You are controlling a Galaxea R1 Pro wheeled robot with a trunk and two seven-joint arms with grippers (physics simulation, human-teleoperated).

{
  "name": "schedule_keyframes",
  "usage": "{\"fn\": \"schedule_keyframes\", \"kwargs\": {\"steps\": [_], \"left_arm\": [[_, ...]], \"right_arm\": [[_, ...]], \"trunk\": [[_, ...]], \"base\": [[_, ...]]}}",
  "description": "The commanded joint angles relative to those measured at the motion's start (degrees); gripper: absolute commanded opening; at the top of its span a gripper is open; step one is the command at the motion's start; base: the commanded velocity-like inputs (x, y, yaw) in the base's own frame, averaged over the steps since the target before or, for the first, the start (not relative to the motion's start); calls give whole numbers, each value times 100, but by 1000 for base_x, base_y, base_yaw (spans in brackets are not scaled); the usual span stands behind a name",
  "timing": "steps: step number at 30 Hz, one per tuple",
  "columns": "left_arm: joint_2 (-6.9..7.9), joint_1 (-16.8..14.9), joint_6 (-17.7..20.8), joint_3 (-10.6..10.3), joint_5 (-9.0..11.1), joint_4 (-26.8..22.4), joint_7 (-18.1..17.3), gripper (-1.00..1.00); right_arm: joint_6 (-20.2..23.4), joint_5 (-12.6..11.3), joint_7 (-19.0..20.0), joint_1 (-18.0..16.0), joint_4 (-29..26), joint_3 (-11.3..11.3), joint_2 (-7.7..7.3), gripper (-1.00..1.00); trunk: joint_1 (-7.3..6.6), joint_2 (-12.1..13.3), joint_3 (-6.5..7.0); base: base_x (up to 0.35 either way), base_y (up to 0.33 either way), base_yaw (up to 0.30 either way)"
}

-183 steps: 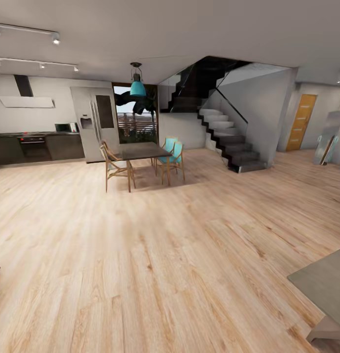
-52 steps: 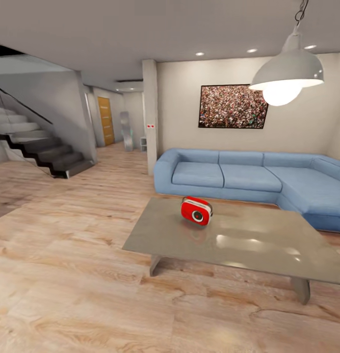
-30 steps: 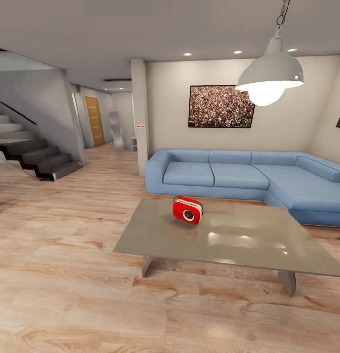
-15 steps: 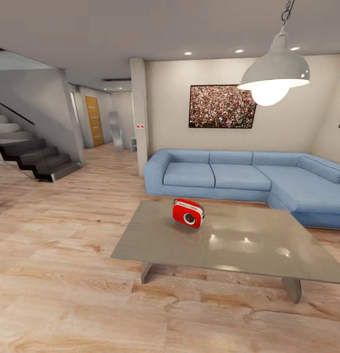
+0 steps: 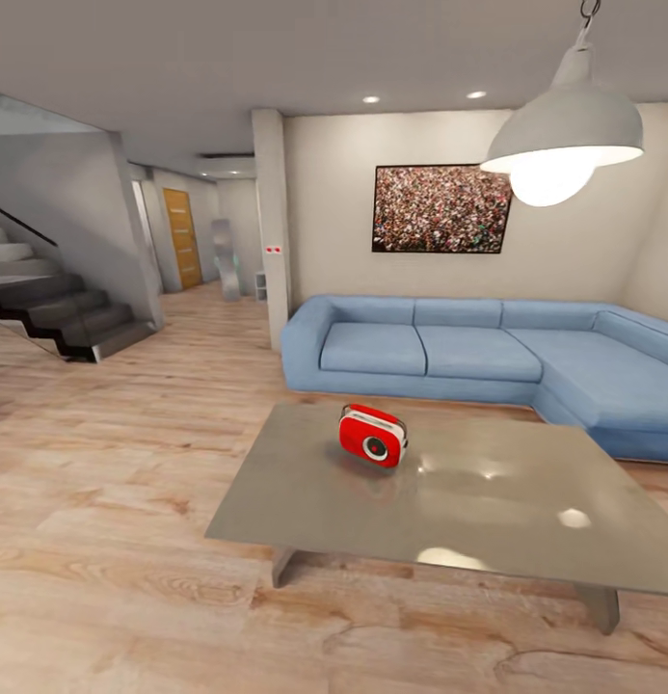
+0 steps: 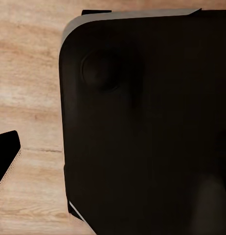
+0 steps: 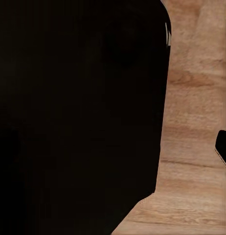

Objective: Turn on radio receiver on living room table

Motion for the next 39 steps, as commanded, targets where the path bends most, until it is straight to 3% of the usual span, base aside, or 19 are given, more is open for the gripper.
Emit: {"fn": "schedule_keyframes", "kwargs": {"steps": [1,39], "left_arm": [[0,0,0,0,0,0,0,100],[8,0,9,0,0,0,0,100]], "right_arm": [[0,0,0,0,0,0,0,100],[-60,-8,6,0,0,-4,0,100]], "trunk": [[0,0,0],[0,0,0]], "base": [[323,0,0],[293,0,0]]}}
